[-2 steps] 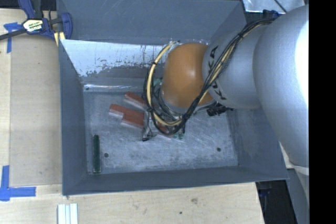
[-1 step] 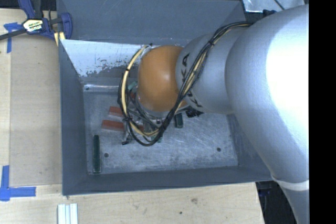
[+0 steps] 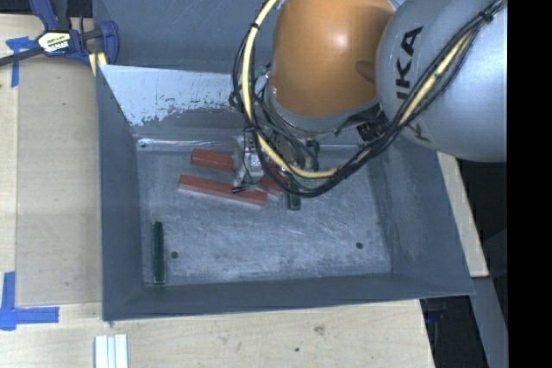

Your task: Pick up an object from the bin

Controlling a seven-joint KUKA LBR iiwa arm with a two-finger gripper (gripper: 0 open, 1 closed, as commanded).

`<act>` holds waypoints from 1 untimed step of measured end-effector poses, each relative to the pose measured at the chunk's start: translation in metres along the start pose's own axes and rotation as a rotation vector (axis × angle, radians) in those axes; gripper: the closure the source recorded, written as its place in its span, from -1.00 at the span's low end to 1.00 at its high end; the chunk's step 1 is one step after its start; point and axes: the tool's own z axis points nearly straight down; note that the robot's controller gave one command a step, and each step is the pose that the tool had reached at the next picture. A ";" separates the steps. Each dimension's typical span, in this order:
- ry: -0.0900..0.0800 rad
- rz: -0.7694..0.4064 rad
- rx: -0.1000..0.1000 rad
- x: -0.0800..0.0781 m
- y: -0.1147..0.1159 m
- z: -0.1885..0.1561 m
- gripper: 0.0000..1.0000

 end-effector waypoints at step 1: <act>0.013 -0.216 0.003 0.035 -0.020 0.063 1.00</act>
Offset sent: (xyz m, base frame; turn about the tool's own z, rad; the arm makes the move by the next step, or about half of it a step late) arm -0.0347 -0.0185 -0.0622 -0.2163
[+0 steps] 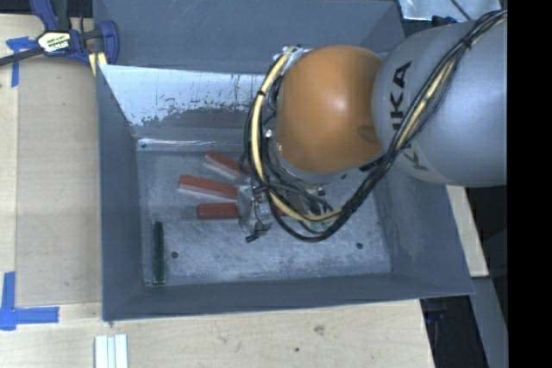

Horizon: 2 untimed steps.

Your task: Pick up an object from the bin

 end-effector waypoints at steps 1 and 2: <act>-0.012 -0.350 0.001 -0.042 0.010 -0.057 1.00; -0.001 -0.591 -0.002 -0.010 0.056 -0.019 1.00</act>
Offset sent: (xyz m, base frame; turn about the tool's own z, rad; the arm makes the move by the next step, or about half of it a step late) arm 0.0371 0.0180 0.0543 -0.3509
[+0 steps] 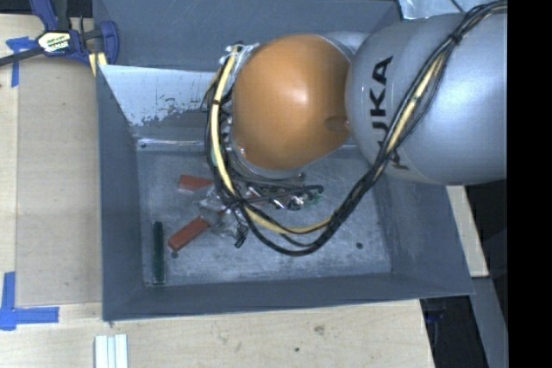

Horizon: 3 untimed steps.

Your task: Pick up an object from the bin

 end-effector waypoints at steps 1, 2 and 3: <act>0.001 -0.025 -0.001 -0.021 0.024 0.050 1.00; -0.001 -0.021 0.001 -0.032 0.043 0.056 1.00; -0.006 0.215 0.003 -0.050 0.028 0.058 1.00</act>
Offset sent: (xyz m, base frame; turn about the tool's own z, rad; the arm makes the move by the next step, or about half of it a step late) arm -0.0014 0.0295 -0.0471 -0.0216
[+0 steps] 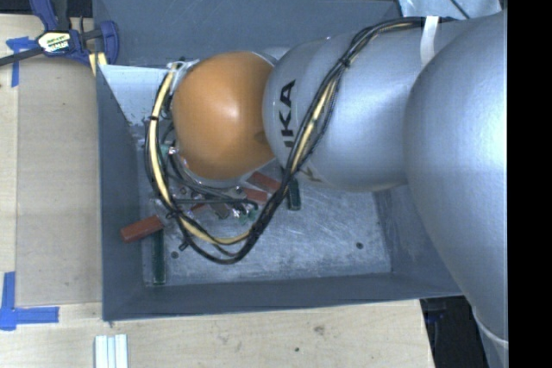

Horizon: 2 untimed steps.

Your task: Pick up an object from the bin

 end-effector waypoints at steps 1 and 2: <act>0.003 0.286 0.001 0.019 -0.025 -0.014 1.00; 0.001 0.742 0.003 0.008 -0.062 -0.001 1.00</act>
Offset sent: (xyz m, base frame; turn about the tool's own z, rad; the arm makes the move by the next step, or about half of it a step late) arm -0.0031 -0.0311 0.0138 0.2863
